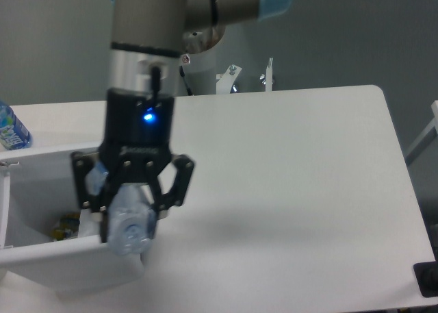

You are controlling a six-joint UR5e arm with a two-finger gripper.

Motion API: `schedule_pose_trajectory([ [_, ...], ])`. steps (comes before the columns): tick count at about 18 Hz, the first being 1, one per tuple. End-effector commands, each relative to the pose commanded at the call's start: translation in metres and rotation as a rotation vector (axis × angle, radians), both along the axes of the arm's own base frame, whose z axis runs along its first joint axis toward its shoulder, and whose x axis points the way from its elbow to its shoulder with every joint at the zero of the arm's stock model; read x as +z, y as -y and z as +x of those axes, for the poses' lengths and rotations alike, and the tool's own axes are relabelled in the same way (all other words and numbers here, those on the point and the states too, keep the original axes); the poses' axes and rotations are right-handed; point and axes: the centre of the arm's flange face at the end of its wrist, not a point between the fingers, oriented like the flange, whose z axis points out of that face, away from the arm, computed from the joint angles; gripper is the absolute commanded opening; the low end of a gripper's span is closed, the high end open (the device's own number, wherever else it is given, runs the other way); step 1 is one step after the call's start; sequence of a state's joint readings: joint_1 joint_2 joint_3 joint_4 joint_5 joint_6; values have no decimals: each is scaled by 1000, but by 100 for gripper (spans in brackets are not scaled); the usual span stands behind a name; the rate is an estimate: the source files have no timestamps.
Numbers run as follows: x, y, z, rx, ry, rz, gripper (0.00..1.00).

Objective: Place the trash in the trash can
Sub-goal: 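Carry the bottle over the white bin and lower it inside, then open the gripper to drop the bottle and raise away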

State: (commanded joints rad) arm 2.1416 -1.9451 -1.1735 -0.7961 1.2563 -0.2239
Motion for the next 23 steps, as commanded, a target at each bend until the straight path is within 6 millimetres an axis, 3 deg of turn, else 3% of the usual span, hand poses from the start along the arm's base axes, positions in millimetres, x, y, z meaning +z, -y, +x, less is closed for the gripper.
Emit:
schedule_pose_trajectory([
  [3,-3,-3,7,-12,1,-4,64],
  [5,-12,-9,13,-42,-14,-19,99],
  [11,-10,-3,8,-45,-34,-24,100],
  [15,-11,19,-47,45,-76,-48,100],
  [17,-1,48,-84,156,-129,-78,100],
  [20,-2,76,-119,173,-233,-152,100],
  [23,3,123,-150,150,-360,-269,100],
])
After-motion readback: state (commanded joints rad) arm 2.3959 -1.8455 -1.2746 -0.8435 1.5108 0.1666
